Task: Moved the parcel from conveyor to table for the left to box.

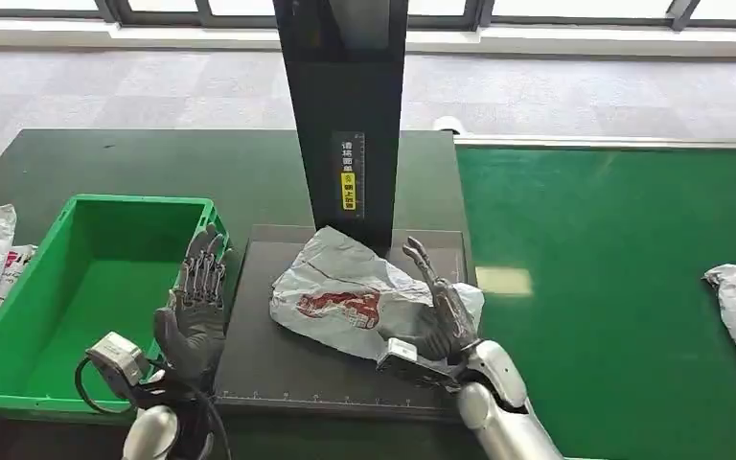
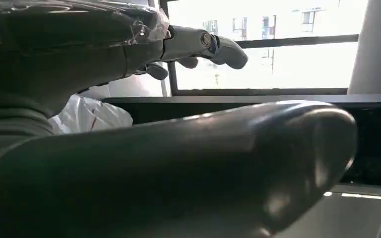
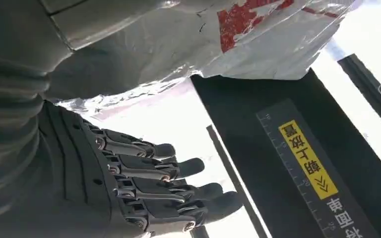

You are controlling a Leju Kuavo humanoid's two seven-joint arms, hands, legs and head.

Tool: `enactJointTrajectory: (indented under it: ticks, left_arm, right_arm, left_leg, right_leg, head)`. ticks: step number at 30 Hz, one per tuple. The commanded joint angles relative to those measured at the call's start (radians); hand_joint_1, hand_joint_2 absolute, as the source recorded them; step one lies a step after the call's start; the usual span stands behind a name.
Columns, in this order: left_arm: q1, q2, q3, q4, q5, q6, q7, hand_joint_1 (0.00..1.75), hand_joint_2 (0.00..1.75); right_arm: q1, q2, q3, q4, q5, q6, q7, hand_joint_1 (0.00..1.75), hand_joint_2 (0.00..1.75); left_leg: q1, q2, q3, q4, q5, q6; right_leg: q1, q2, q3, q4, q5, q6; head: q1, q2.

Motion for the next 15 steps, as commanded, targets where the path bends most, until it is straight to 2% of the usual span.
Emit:
enactJointTrajectory:
  ticks: [1, 3, 6, 8, 10, 12, 15]
  left_arm:
    - [-0.011, 0.018, -0.024, 0.029, -0.018, 0.012, 0.035, 0.0, 0.0]
    - [-0.011, 0.017, -0.025, 0.029, -0.019, 0.013, 0.035, 0.0, 0.0]
    - [-0.018, 0.018, -0.077, 0.025, -0.202, 0.181, 0.065, 0.0, 0.0]
    - [-0.02, 0.015, -0.095, 0.023, -0.219, 0.203, 0.076, 0.0, 0.0]
    - [-0.02, 0.015, -0.095, 0.023, -0.219, 0.203, 0.076, 0.0, 0.0]
    - [-0.043, 0.023, -0.127, 0.072, -0.233, 0.219, 0.152, 0.0, 0.0]
    - [-0.096, 0.009, -0.156, 0.148, -0.312, 0.319, 0.167, 0.0, 0.0]
  right_arm:
    - [0.06, -0.009, 0.043, -0.137, -0.101, 0.071, -0.064, 0.0, 1.75]
    - [0.065, -0.009, 0.045, -0.148, -0.101, 0.071, -0.063, 0.0, 1.75]
    - [0.141, -0.02, 0.055, -0.316, -0.158, 0.054, -0.118, 0.0, 1.75]
    - [0.171, -0.029, 0.066, -0.379, -0.164, 0.063, -0.105, 0.0, 1.75]
    - [0.171, -0.029, 0.066, -0.379, -0.164, 0.063, -0.105, 0.0, 1.75]
    - [0.241, -0.06, 0.098, -0.503, -0.225, 0.051, -0.186, 0.0, 1.75]
    - [0.313, -0.09, 0.126, -0.626, -0.28, 0.052, -0.222, 0.0, 1.75]
  left_leg:
    - [0.0, -0.001, -0.001, -0.001, 0.001, -0.001]
    - [0.0, 0.0, -0.001, 0.0, 0.0, -0.001]
    - [0.0, 0.0, 0.0, -0.002, 0.001, -0.001]
    - [0.0, -0.004, -0.002, 0.0, 0.001, -0.001]
    - [0.0, -0.002, -0.001, 0.0, 0.0, -0.001]
    - [0.0, 0.0, -0.001, -0.001, 0.0, -0.001]
    - [0.0, -0.007, -0.001, -0.001, 0.001, -0.001]
  right_leg:
    - [0.0, -0.002, -0.001, -0.001, 0.001, -0.001]
    - [0.0, 0.0, -0.001, 0.0, 0.0, 0.0]
    - [0.0, -0.001, 0.0, -0.001, 0.001, -0.001]
    - [0.0, -0.005, 0.0, -0.001, -0.001, 0.0]
    - [0.0, -0.002, -0.001, 0.0, 0.0, 0.0]
    - [0.0, -0.001, 0.0, -0.001, 0.0, 0.0]
    - [0.0, -0.008, 0.001, -0.002, -0.001, 0.0]
  head:
    - [0.0, 0.0]
    - [0.0, 0.0]
    - [0.0, 0.0]
    - [0.0, 0.0]
    - [0.0, 0.0]
    - [0.0, 0.0]
    - [0.0, 0.0]
